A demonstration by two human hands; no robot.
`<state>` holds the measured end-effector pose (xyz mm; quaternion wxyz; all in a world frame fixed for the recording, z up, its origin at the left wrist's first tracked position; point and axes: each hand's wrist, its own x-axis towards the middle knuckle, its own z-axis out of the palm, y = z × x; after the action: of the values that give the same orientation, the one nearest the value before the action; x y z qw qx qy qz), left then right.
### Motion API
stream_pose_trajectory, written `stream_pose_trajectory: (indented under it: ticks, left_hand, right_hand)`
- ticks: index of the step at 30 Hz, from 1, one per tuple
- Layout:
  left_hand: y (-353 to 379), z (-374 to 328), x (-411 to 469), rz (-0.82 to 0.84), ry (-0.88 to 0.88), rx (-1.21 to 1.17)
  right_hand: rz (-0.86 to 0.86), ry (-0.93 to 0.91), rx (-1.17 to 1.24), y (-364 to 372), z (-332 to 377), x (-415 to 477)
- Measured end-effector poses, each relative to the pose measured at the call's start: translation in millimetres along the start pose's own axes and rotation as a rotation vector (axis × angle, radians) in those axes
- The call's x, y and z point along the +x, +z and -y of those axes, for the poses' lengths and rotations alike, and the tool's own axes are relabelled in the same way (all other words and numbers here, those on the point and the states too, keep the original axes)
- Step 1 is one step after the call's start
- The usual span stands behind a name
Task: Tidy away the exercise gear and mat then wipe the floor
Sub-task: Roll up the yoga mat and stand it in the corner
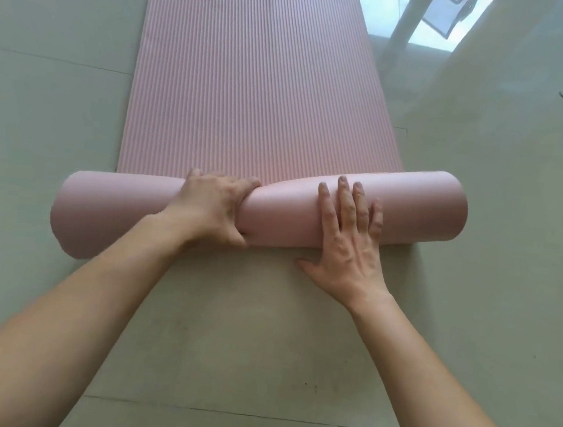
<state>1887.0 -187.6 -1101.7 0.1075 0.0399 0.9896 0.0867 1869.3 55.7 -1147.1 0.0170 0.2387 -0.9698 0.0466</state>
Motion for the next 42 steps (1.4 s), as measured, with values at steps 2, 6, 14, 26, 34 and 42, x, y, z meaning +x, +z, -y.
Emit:
stream_pose_trajectory:
  ticks: [2, 6, 14, 26, 34, 42]
  left_hand:
    - [-7, 3, -5, 0.158, 0.051, -0.017]
    - [2, 4, -19, 0.076, 0.008, -0.014]
    - [37, -12, -3, -0.061, -0.115, 0.271]
    - [-16, 7, -2, 0.181, 0.018, -0.097]
    - [3, 1, -27, 0.209, -0.005, 0.182]
    - [-11, 3, 7, 0.111, -0.046, 0.097]
  right_hand:
    - [-0.028, -0.022, -0.028, -4, 1, 1]
    - [0.075, -0.059, -0.027, -22, -3, 27]
    - [-0.077, 0.062, 0.110, -9, -2, 32]
    - [0.247, -0.088, -0.075, -37, -4, 28]
    - [0.577, -0.027, 0.202, -64, -16, 67]
    - [0.066, -0.042, 0.189, -47, -6, 20]
